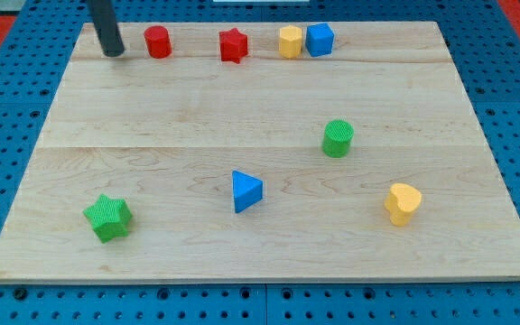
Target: Move the red circle towards the red star
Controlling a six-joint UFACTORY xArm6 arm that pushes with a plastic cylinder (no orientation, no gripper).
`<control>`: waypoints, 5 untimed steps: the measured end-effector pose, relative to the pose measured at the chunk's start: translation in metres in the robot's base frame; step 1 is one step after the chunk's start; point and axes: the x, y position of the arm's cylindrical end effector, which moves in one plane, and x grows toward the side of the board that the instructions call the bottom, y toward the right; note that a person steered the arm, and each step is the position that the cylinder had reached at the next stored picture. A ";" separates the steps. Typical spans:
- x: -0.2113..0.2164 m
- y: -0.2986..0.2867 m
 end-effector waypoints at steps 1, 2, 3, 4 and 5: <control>-0.026 0.015; -0.021 0.029; -0.010 0.038; 0.007 0.046; -0.006 0.052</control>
